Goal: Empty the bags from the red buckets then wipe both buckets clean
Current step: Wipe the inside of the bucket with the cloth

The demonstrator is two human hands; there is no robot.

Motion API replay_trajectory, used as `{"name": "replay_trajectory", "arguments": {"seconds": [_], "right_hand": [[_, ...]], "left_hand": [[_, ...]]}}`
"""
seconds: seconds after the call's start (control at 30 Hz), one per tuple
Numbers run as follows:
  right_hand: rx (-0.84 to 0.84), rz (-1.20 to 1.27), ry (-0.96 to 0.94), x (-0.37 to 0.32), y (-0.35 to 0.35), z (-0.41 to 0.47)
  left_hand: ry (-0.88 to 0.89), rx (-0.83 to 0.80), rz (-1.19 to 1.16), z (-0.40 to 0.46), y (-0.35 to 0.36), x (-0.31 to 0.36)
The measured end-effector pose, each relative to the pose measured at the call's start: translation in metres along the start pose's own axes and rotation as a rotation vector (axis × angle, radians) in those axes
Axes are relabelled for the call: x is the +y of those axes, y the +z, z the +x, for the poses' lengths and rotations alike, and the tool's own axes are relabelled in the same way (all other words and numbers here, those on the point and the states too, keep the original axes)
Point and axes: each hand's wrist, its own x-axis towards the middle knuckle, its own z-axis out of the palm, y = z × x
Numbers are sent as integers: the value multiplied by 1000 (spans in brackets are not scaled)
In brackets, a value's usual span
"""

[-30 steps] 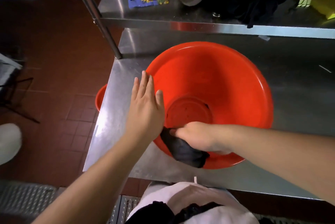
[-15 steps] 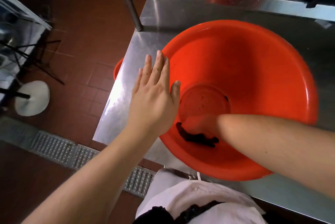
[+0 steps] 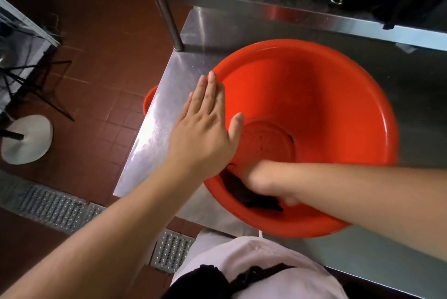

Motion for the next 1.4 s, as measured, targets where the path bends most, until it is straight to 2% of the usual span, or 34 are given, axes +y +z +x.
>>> {"name": "replay_trajectory", "arguments": {"seconds": [0.07, 0.17, 0.27, 0.4, 0.53, 0.73, 0.87, 1.0, 1.07, 1.17, 1.3, 1.4], "right_hand": [[7, -40, -97, 7, -5, -21], [-33, -291, -163, 18, -17, -43], [-25, -332, -35, 31, -30, -40], [-100, -673, 94, 36, -23, -9], [-123, -682, 204, 36, -12, 54], [-53, -620, 236, 38, -4, 103], [6, -604, 174, 40, -9, 104], [-62, -389, 171, 38, -5, 90], [-66, -372, 155, 32, -6, 75], [-45, -466, 74, 29, -10, 39], [-137, -781, -108, 37, -29, -16], [-174, -918, -54, 46, -46, -30]], "left_hand": [[-26, -16, 8, 0, 4, 0], [-24, -12, 2, -3, 8, 3], [-22, 8, 27, -5, 10, 3], [-39, 39, 24, -5, 13, 6], [-26, 48, 55, -6, 13, 1], [9, 106, 62, -4, 17, 5], [15, 104, 71, -4, 18, 4], [22, 87, 79, -3, 17, 4], [27, 75, 74, -3, 16, 3], [25, 75, 83, -3, 17, 2], [32, 95, 101, -2, 19, 0], [37, 99, 96, -2, 21, -1]]}}
